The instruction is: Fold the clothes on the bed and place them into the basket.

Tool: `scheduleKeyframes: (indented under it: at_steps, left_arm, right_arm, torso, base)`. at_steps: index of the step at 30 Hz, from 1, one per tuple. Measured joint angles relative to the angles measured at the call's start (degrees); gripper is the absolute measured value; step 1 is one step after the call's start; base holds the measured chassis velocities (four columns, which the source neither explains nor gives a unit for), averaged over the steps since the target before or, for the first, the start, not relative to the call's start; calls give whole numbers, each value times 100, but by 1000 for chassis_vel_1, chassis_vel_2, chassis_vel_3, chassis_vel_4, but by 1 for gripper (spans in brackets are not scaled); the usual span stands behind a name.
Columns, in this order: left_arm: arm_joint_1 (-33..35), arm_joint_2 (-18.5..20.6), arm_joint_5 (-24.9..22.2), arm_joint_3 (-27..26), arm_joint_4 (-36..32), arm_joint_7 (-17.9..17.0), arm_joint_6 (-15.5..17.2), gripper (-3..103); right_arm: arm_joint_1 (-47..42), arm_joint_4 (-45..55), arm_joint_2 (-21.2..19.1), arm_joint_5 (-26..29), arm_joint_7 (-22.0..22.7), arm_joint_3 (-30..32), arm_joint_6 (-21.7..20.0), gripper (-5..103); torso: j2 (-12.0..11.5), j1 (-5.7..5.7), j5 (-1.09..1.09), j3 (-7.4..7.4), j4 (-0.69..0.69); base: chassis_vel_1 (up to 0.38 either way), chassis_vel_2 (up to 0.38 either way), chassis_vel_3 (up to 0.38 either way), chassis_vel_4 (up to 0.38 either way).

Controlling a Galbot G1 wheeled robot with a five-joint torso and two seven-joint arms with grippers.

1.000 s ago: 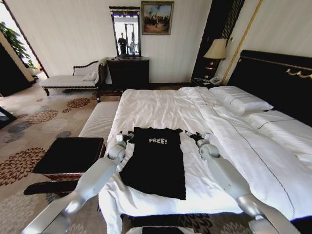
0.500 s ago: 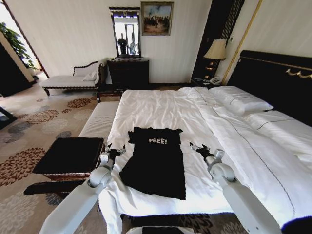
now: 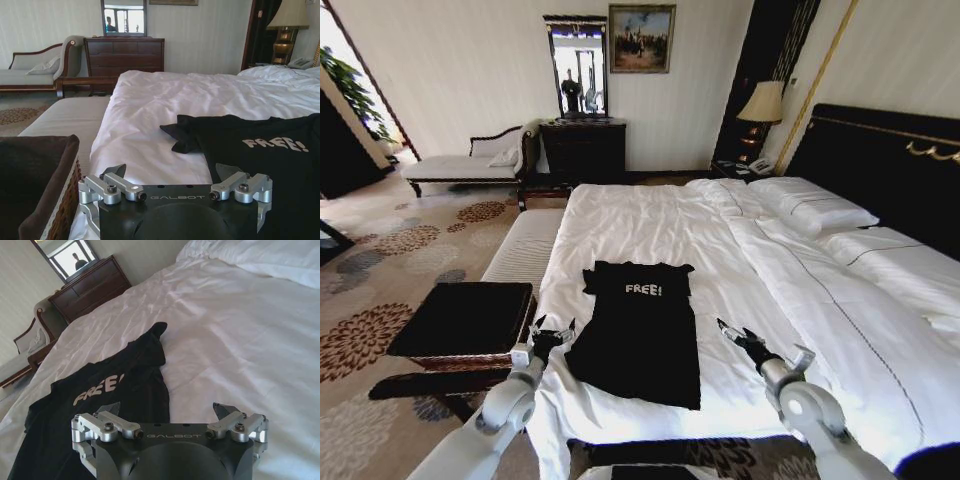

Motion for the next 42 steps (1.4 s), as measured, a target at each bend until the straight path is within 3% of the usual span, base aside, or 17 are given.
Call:
scheduleKeyframes:
  at_steps: [13,27,34,36,38,42]
  left_arm:
    - [594,-354,31,-350,-429,-112,151,99]
    - [834,-474,-8,-325,-610,-216,230,99]
    - [905,-501,45,-304,-617,-223,231,100]
    - [887,-505,59,-260,-615,-234,231,97]
    - [864,-506,62,-234,-615,-251,231,102]
    - [866,-501,62,-239,-635,-259,230,99]
  right_arm:
    - [-630,-118,391,970,-81,-48,-592,100]
    - [-553,-752,259,1182,-223,-479,-885,100]
    - [-612,-747,425,1253,-272,-479,-900,103]
    - [-598,-716,455,1292,-285,-475,-917,95]
    - [-586,-699,455,1301,-289,-478,-934,91]
    - [-570,-669,509,1317,-291,-504,-975,86]
  torso:
    - [-1,1,-1,1,-1]
    - [-2,2,0,1,0]
    - [-1,1,0,1,0]
    - [-2,2,0,1,0]
    - [-2,2,-1,1,0]
    - [-2,2,0,1,0]
  base:
    - [0,0,0,0]
    - [0,0,0,0]
    - [0,0,0,0]
    - [0,0,0,0]
    - [0,0,0,0]
    - [0,0,0,0]
